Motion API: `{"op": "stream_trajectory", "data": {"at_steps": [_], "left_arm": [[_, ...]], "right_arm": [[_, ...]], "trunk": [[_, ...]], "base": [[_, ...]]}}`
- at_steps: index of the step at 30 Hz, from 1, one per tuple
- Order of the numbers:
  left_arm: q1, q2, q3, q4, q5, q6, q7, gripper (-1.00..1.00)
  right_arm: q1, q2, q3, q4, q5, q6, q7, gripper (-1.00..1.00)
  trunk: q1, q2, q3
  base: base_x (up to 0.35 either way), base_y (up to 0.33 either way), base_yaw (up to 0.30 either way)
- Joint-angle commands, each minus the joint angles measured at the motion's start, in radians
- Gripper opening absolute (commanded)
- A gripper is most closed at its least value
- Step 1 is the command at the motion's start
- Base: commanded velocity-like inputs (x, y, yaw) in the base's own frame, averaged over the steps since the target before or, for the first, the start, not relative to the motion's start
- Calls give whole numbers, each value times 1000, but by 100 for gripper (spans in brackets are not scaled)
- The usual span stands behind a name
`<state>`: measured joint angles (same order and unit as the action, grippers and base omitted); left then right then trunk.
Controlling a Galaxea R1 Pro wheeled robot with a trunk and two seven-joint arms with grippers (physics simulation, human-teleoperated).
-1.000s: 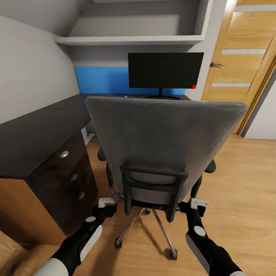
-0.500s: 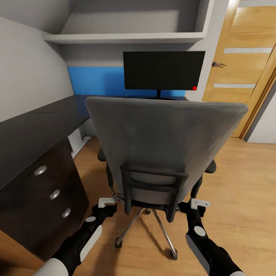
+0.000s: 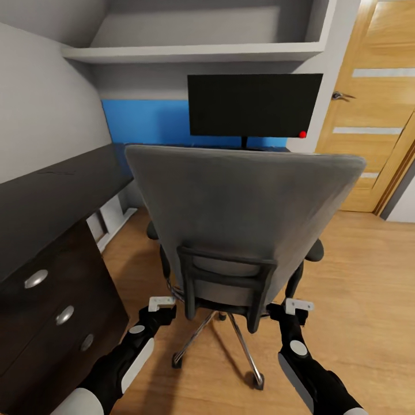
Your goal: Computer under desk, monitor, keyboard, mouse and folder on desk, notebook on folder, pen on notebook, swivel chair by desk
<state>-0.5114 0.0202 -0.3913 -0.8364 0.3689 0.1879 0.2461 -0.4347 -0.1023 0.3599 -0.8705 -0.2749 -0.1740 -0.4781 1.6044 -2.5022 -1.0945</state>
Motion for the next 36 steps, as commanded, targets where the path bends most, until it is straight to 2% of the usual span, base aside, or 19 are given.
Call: {"op": "stream_trajectory", "data": {"at_steps": [1,6,17,36], "left_arm": [[-1,3,-7,-4,11,2,8,100],[-1,6,-7,-6,11,2,8,100],[-1,5,-10,-6,12,2,9,100],[-1,4,-11,-6,12,2,9,100]], "right_arm": [[-1,-3,8,1,-16,-5,-4,100],[-1,-6,8,2,-50,-5,-5,100],[-1,-7,8,2,-50,-5,-5,100],[-1,-8,7,1,-50,-5,-5,100]], "trunk": [[0,0,-1],[0,0,-1],[0,0,-1],[0,0,2]], "base": [[304,0,0],[317,0,0],[322,-22,0],[298,-147,-28]]}}
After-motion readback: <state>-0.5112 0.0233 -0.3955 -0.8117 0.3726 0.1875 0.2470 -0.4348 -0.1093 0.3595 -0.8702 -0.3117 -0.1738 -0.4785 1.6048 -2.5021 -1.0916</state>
